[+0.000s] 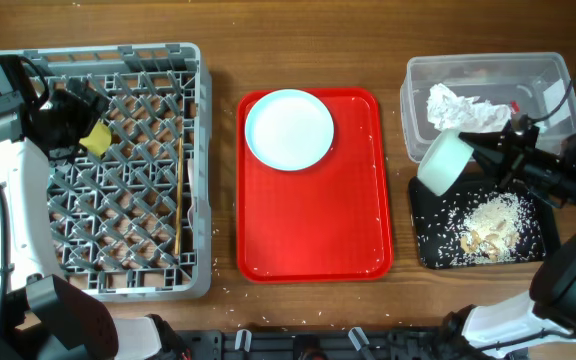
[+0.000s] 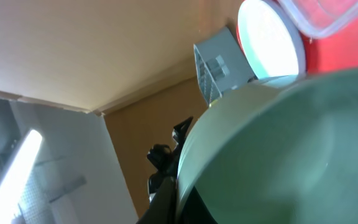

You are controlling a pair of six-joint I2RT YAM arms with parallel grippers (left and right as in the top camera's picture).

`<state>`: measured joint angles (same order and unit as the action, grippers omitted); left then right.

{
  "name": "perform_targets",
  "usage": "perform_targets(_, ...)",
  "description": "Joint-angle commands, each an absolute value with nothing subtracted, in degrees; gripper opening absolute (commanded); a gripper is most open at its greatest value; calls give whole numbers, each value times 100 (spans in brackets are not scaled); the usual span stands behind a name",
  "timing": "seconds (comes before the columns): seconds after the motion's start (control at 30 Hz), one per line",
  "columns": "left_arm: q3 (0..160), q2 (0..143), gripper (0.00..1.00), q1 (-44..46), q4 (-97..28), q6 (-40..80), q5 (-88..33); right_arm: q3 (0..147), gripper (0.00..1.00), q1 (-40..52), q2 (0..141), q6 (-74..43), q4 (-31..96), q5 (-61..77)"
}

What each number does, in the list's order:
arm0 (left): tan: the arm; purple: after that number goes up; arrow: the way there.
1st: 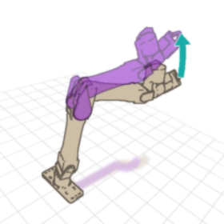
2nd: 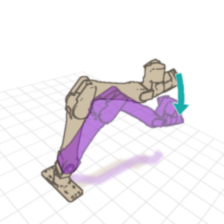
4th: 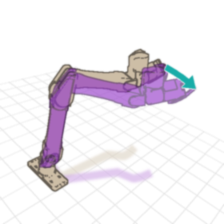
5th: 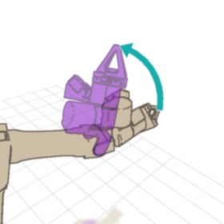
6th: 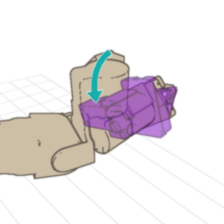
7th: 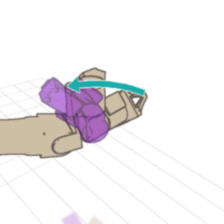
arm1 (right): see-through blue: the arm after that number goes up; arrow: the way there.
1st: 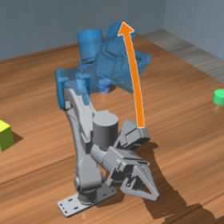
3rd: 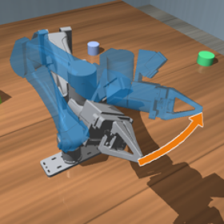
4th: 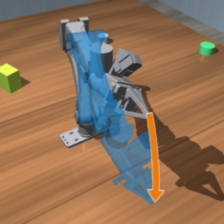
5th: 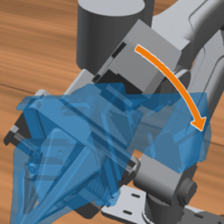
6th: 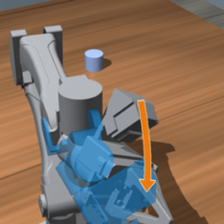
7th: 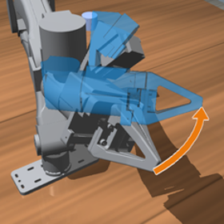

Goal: Sort waste into correct bins and load items into the dishwasher rack
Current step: 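Carry the empty green bowl back and set it on the red tray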

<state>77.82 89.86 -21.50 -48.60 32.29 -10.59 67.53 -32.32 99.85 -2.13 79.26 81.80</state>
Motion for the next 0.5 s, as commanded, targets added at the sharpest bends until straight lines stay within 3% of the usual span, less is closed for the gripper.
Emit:
perform_targets(0.0,7762,8906,100,-2171,-4849,3262,-1087,6770,4,-2797,9262,64,7937,8064)
perform_targets(0.07,7762,8906,100,-2171,-4851,3262,-1087,6901,4,-2550,8580,-392,7502,7894)
perform_targets(0.2,7762,8906,100,-2171,-4849,3262,-1087,7452,4,-1553,7249,-3321,5972,4112)
perform_targets(0.33,7762,8906,100,-2171,-4849,3262,-1087,7467,4,642,6545,-4132,4982,2224)
perform_targets(0.47,7762,8906,100,-2171,-4849,3262,-1087,7461,4,2873,7133,-4530,4488,572)
